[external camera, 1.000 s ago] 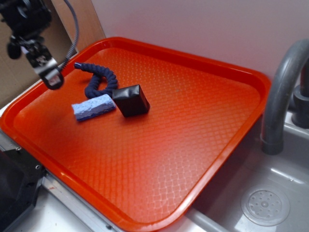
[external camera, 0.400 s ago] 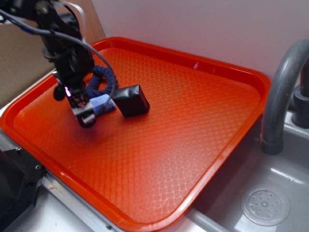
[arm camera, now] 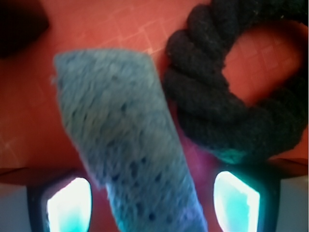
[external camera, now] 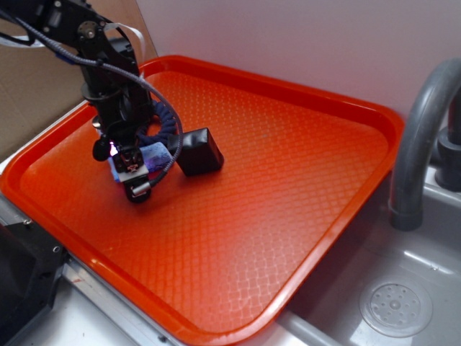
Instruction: Grab the blue sponge.
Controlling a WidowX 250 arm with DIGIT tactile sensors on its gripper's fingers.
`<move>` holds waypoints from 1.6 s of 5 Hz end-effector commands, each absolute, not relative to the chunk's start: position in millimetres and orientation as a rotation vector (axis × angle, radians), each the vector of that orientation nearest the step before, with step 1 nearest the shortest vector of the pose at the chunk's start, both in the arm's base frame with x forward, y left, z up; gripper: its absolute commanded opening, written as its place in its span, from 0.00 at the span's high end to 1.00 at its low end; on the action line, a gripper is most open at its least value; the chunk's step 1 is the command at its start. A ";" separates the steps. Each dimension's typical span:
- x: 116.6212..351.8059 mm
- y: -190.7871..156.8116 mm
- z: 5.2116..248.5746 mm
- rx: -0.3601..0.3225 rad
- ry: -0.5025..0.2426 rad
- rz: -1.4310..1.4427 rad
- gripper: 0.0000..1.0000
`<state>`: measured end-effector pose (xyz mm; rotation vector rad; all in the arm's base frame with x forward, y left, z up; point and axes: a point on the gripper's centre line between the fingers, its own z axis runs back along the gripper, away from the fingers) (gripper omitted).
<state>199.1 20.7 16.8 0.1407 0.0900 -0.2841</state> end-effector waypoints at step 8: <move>153.1 -32.1 219.8 0.001 -0.098 -0.245 1.00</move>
